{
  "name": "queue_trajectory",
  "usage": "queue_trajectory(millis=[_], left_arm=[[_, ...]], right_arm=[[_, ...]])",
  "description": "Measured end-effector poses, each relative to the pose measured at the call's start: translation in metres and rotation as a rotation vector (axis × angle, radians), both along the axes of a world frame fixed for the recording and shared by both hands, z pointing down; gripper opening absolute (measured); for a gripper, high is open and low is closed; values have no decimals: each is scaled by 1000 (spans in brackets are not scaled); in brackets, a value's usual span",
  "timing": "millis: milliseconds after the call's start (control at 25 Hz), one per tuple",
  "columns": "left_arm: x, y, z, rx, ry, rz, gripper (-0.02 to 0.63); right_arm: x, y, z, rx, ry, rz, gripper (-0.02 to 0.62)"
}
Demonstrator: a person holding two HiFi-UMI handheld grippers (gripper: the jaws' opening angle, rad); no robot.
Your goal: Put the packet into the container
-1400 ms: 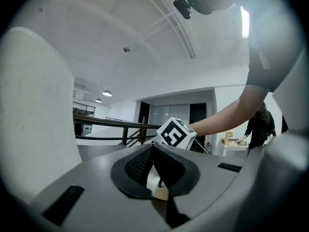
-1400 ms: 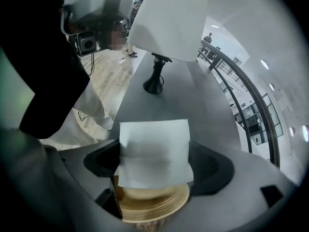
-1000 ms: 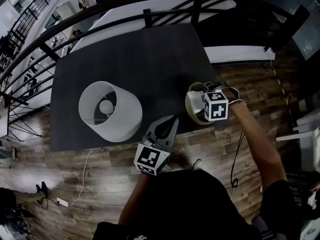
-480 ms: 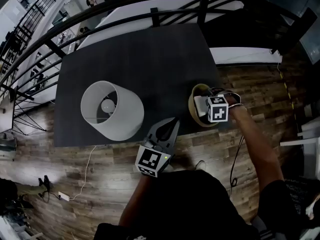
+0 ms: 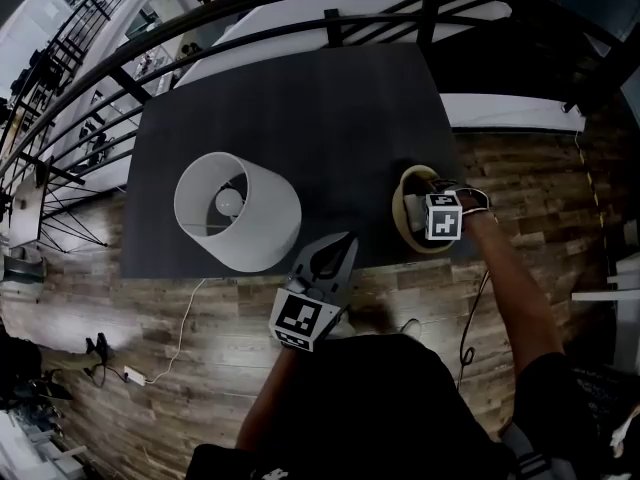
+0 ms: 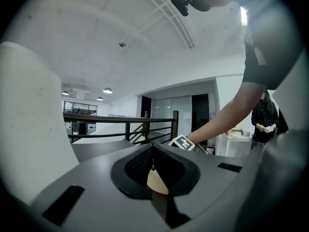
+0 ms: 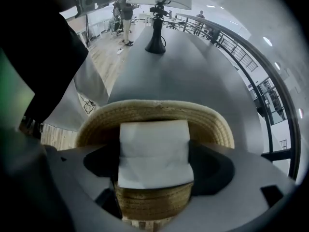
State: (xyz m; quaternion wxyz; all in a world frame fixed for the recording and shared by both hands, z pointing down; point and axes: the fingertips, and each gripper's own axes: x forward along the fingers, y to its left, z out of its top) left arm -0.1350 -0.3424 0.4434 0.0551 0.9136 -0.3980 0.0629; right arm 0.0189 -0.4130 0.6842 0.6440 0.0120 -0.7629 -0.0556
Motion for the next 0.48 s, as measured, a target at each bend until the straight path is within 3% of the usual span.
queue_trajectory(millis=[480], left_arm=[[-2, -3, 1, -22, 13, 1, 8]], right_arm=[[-4, -1, 3, 43, -26, 54, 442]])
